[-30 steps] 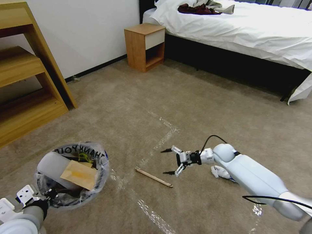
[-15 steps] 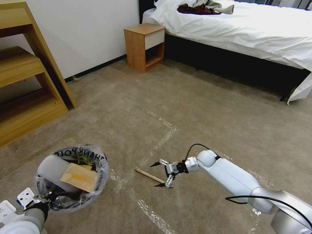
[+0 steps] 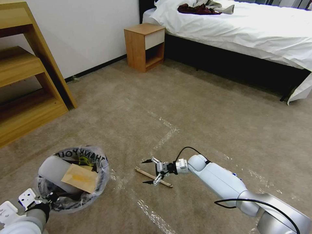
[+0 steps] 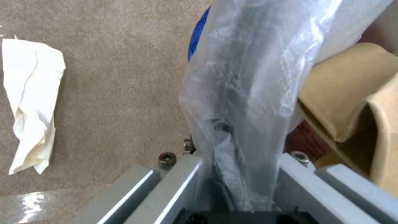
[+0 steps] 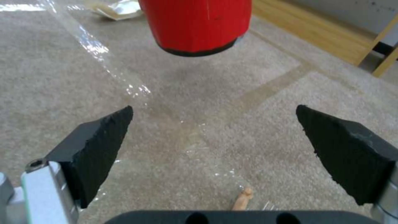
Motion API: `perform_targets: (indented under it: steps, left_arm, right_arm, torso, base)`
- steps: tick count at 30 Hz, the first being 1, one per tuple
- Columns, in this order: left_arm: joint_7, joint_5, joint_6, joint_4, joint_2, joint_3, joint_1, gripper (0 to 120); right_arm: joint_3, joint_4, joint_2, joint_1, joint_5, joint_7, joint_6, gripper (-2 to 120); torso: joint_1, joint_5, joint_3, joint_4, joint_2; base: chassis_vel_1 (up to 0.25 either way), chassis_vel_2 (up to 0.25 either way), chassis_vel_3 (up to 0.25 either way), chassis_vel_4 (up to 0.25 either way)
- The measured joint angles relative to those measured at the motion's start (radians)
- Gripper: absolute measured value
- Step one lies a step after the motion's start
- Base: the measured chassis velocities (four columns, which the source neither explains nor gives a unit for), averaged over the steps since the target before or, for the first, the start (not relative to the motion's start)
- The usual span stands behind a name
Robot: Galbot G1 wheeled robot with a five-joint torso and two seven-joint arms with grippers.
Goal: Pick up the trash bin and place the garbage on the floor into it.
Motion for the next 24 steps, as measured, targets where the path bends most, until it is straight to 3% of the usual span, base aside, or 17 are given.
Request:
perform_targets:
  steps: [17,24]
  left_arm:
    - [0.002,0.009,-0.002,0.000,0.000,0.007,0.000,0]
    - [0.003,0.022,-0.004,0.003,0.000,0.015,0.004,0]
  right_arm:
    - [0.074,-0.058,-0.001,-0.067,-0.052,0.000,-0.029,100]
    - [0.115,-0.053,-0.018,-0.133,-0.059,0.108,-0.095,100]
  torso:
    - [0.000,0.0001,0.000,0.0000,0.000]
    - [0.000,0.0003,0.000,0.0001,0.000]
  base:
    - [0.000,0.000,0.000,0.000]
    - [0.000,0.000,0.000,0.000]
